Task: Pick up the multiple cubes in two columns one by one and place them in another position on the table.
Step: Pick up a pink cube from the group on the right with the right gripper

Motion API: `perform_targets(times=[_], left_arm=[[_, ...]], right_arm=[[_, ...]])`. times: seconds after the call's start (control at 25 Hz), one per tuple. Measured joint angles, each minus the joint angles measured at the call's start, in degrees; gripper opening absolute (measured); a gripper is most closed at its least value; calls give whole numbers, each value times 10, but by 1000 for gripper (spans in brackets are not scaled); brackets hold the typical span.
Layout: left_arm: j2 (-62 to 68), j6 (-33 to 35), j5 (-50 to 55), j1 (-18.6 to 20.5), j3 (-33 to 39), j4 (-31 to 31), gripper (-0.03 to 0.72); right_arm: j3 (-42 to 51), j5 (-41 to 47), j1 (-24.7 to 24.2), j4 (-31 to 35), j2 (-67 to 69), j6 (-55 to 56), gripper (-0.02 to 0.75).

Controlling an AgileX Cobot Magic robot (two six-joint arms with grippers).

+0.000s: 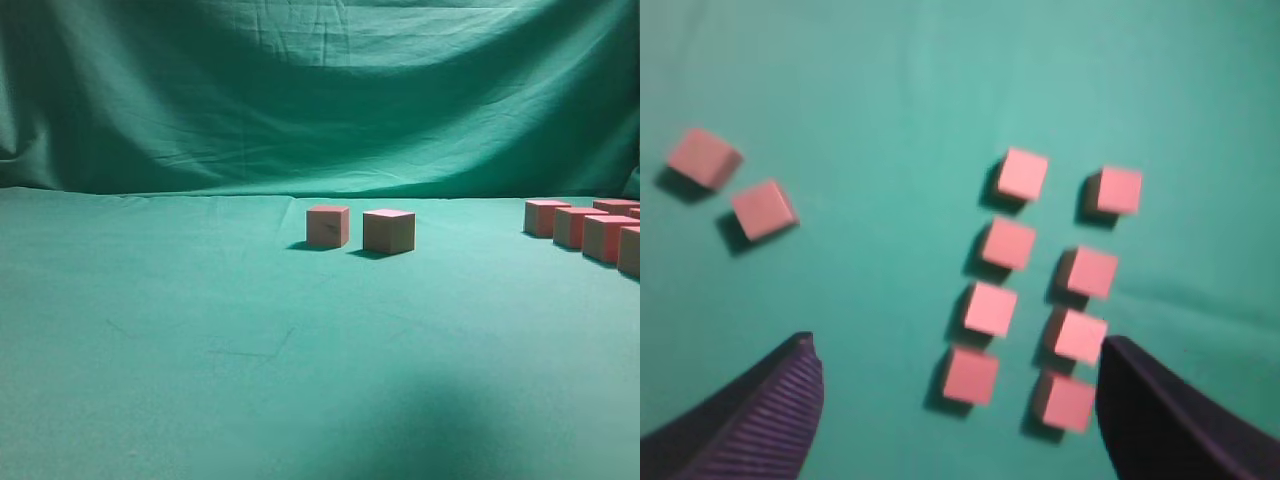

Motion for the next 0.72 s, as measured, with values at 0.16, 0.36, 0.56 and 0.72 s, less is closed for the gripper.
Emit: perform_targets(times=[0.16,0.36,0.56,0.72], left_arm=[[0,0,0,0,0,0,0],[0,0,0,0,0,0,0],[0,0,0,0,0,0,0],[0,0,0,0,0,0,0]], right_arm=[[124,-10,-37,33,-1,4,560],[245,-102,-42,46,-1,56,560],[320,-201,-42,45,-1,82,560],[343,-249,-45,39,7,97,560]])
